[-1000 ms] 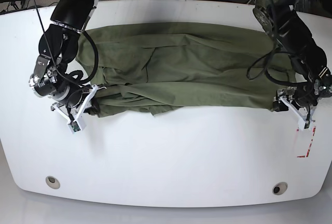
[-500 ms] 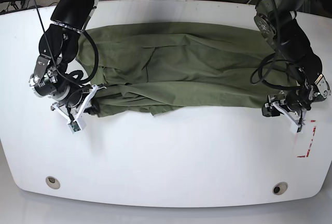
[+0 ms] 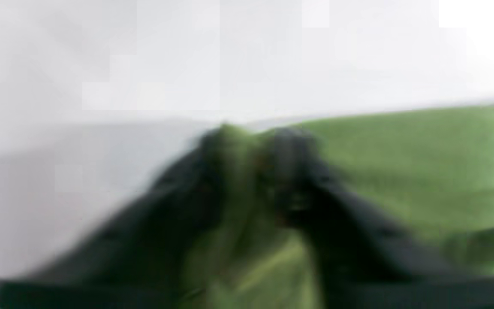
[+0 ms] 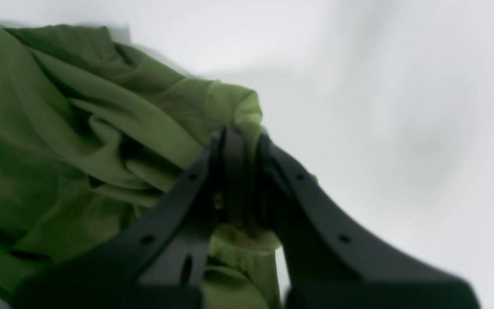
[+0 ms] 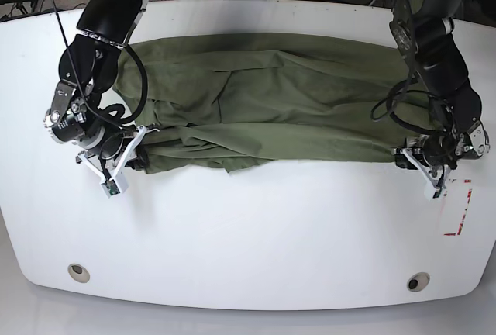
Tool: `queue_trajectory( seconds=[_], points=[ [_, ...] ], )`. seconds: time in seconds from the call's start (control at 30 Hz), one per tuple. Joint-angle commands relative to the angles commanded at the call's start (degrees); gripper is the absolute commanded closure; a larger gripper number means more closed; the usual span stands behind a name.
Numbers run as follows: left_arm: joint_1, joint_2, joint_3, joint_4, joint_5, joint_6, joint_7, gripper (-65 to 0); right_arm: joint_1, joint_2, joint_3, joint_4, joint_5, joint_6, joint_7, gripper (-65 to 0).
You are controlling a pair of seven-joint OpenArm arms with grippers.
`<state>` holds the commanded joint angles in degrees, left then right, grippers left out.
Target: Fold the T-shirt properly
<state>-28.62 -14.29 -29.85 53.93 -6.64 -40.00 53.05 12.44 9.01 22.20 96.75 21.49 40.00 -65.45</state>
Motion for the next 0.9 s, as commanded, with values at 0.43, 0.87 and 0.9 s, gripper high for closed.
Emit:
queue_trajectory(
  seconds=[0.43,0.87,0.9],
  points=[
    [0.79,-1.32,0.00,12.04,-0.35,0.00,2.11,0.0,-0.70,-0.09,0.00,0.00,0.00,0.00,0.26,0.0],
    [6.15,-0.09,0.00,31.74,-0.44,0.00,9.05,0.0,-0.70,-0.09,0.00,0.00,0.00,0.00,0.26,0.0],
    [6.77,-0.09,0.00,33.32,-0.44,0.00,9.05,0.0,-0.70,-0.09,0.00,0.00,0.00,0.00,0.26,0.0]
  ],
)
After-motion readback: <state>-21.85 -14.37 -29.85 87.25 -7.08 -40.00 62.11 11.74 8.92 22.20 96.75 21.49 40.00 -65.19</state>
